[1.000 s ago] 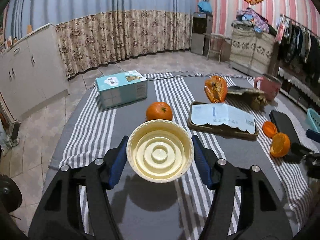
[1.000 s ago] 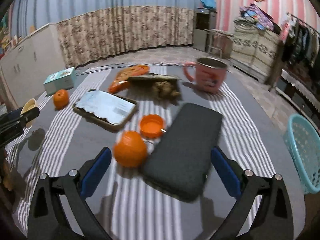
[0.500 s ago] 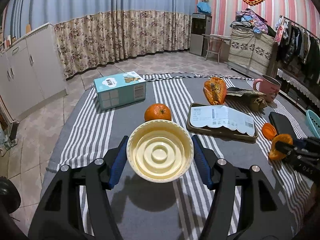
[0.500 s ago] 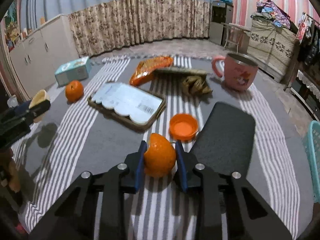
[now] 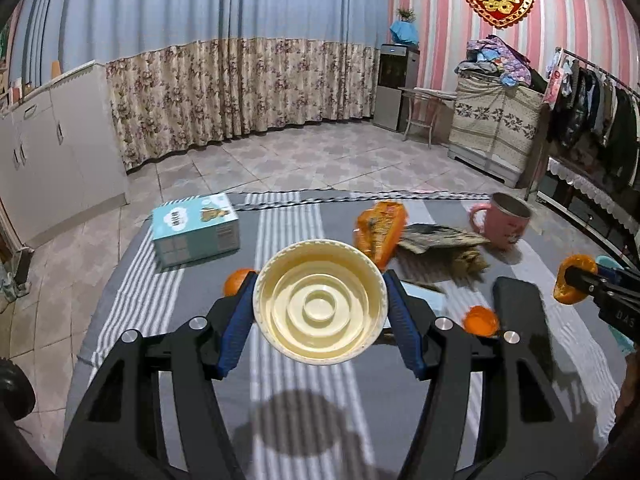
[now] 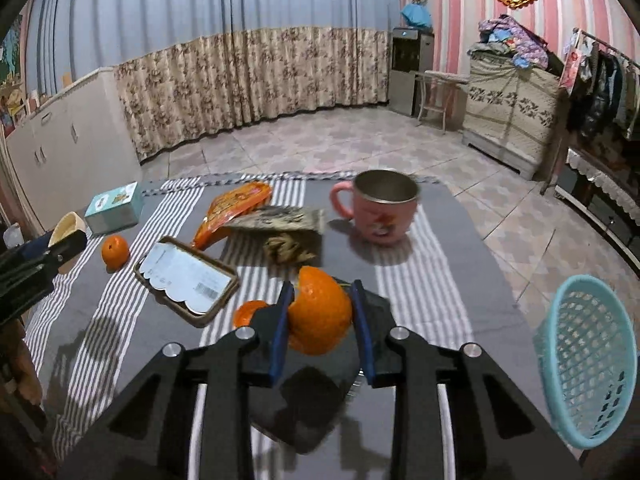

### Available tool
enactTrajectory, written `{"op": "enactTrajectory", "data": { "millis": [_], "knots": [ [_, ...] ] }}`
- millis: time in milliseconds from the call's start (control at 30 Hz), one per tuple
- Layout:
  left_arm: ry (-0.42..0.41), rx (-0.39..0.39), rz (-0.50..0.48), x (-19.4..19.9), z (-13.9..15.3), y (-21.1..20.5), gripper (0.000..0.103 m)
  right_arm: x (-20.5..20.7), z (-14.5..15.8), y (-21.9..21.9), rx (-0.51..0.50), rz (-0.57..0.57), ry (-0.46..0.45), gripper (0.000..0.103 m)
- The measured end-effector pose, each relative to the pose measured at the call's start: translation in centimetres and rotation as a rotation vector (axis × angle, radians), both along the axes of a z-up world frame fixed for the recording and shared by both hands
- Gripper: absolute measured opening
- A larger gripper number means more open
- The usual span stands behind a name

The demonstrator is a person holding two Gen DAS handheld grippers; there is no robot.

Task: Collect trash
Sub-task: 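Grasp the orange peel with the right tool while the left tool holds the lid, then carry the lid and peel over the blue basket and release them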

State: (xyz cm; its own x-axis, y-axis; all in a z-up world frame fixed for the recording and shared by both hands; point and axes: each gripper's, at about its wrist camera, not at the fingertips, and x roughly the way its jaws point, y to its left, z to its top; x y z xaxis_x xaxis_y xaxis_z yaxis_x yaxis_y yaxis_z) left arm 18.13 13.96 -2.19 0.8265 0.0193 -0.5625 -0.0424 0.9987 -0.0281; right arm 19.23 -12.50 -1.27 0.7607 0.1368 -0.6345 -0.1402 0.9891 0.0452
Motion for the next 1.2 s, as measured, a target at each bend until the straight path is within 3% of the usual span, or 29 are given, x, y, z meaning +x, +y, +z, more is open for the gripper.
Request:
{"op": "enactTrajectory", "data": {
  "millis": [467,767,1200],
  "knots": [
    [-0.048,0.043,-0.079,-2.7,1.2,-11.1,0.061,-4.3,0.3,-10.6,0.002,-0.084,-0.038,0.029],
    [-0.060,0.008,-0.149,-3.3,1.8,-17.7,0.061,-7.1,0.5,-19.5,-0.027,-0.196,-0.084,0.029],
    [-0.085,0.043,-0.288,-3.2,1.5,-29.3,0.061,-6.6,-0.3,-29.6,0.038,-0.356,-0.083,0.029]
  ]
}}
